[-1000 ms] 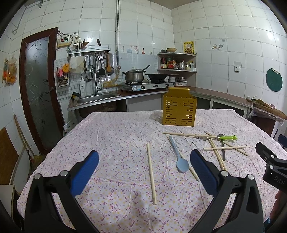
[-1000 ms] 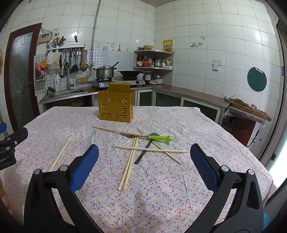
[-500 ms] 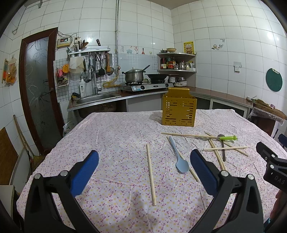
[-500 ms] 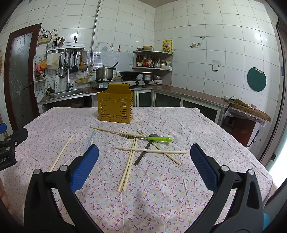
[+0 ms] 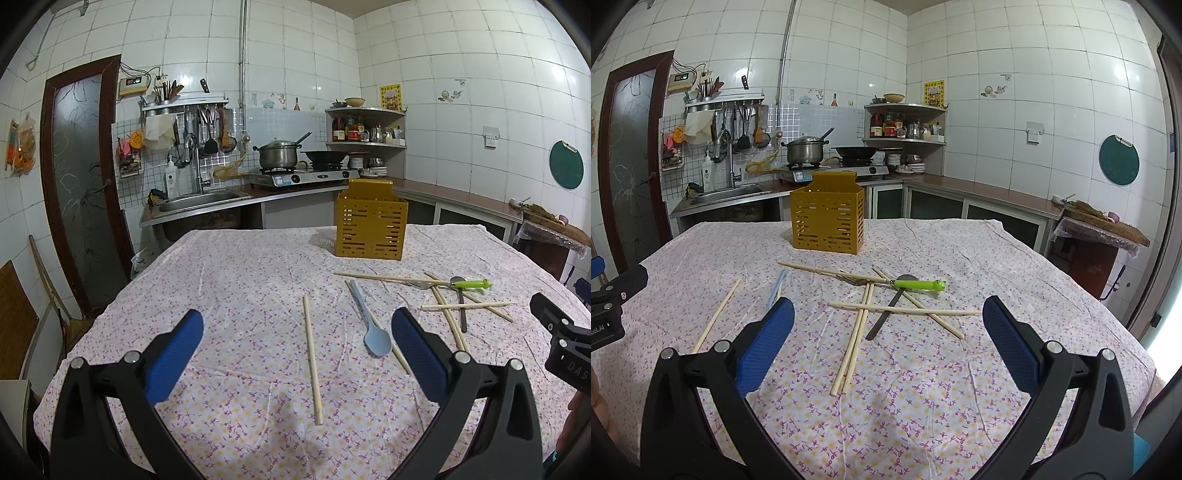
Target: Organize utensils
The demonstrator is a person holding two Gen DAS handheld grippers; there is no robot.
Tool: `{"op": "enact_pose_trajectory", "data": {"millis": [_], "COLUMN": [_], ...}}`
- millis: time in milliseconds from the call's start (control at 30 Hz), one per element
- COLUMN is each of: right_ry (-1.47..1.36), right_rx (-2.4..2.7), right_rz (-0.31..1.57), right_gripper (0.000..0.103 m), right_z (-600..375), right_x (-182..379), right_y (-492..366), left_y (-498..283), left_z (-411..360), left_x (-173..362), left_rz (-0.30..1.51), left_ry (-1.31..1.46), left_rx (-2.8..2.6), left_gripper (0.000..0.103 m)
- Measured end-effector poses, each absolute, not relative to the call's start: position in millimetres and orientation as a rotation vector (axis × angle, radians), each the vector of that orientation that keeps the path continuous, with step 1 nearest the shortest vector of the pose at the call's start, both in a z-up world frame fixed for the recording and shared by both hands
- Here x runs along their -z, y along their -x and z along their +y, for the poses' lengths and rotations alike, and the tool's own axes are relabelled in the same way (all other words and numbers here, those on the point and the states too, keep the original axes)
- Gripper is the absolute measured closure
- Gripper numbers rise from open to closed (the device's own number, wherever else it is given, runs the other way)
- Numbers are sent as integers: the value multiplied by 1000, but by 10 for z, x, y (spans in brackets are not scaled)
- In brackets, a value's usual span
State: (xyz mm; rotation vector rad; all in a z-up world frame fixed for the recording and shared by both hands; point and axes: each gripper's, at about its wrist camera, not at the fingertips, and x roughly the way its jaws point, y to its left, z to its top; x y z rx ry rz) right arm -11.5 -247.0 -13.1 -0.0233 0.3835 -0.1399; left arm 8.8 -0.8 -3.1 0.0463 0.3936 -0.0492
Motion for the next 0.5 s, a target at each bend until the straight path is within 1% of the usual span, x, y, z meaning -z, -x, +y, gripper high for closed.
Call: {"op": "enact_pose_trajectory", "data": {"millis": [333, 433, 500], "right_ry": [30, 44, 58], "right_rx": [112, 94, 87], "right_rz": [336, 314, 334], "right_gripper": [4, 4, 4], "right_z": [-2498, -2491, -2479], "right_x": [2, -66, -87], "right_y": [37, -70, -210], "left_y": [-235, -339, -438], "left_z": [23, 8, 2], "left_x": [-54, -108, -134], "left_rz": [388, 380, 385], "left_ry": [-31, -33, -38], "left_rx": [41, 39, 42], "left_gripper": [3, 3, 3]}}
